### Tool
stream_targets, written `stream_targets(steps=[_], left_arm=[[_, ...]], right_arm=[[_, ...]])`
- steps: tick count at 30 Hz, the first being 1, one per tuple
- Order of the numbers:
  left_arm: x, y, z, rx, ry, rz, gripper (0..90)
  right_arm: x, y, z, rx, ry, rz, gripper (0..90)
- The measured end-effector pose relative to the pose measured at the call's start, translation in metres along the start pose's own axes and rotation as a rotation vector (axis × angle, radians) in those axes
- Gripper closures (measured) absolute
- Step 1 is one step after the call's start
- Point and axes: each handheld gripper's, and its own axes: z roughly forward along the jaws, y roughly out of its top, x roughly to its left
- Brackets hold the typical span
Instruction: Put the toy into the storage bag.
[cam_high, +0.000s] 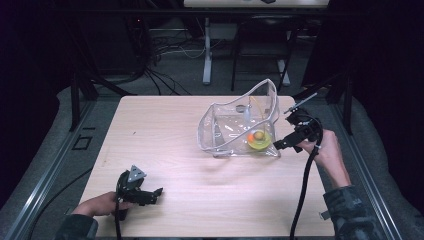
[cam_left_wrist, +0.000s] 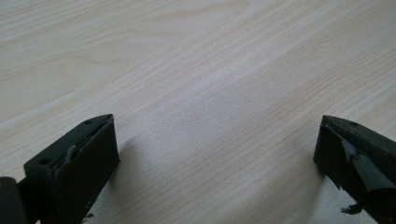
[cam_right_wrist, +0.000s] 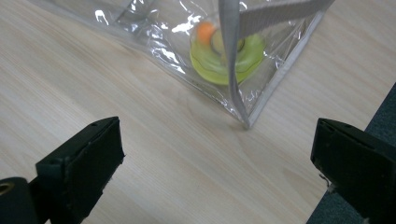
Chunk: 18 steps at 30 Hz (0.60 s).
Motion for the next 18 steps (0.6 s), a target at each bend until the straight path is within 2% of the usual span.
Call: stream_targets(steps=[2,3,11,13,15,18], left_arm=[[0.000,0.000,0.000,0.000,0.000,0.000,0.0],[0.000,0.000,0.000,0.000,0.000,0.000,0.0],[0.000,0.000,0.000,0.000,0.000,0.000,0.0],[0.000,0.000,0.000,0.000,0.000,0.000,0.0],[0.000,0.000,0.000,0.000,0.000,0.000,0.0],[0.000,0.000,0.000,0.000,0.000,0.001,0.0]], right_arm=[[0.000,-0.004,0.007,0.013,0.005,0.001,2.2],[0.000,-0.006,0.013,0.043,0.000,-0.005,2.2],[0.000,-0.018,0.031,0.067,0.009,0.017,3.1],[0.001,-0.027,0.041,0.092,0.022,0.030,3.2],[0.000,-0.029,0.042,0.110,0.016,0.015,3.2],[-0.001,-0.036,0.050,0.133,0.029,0.026,3.5]])
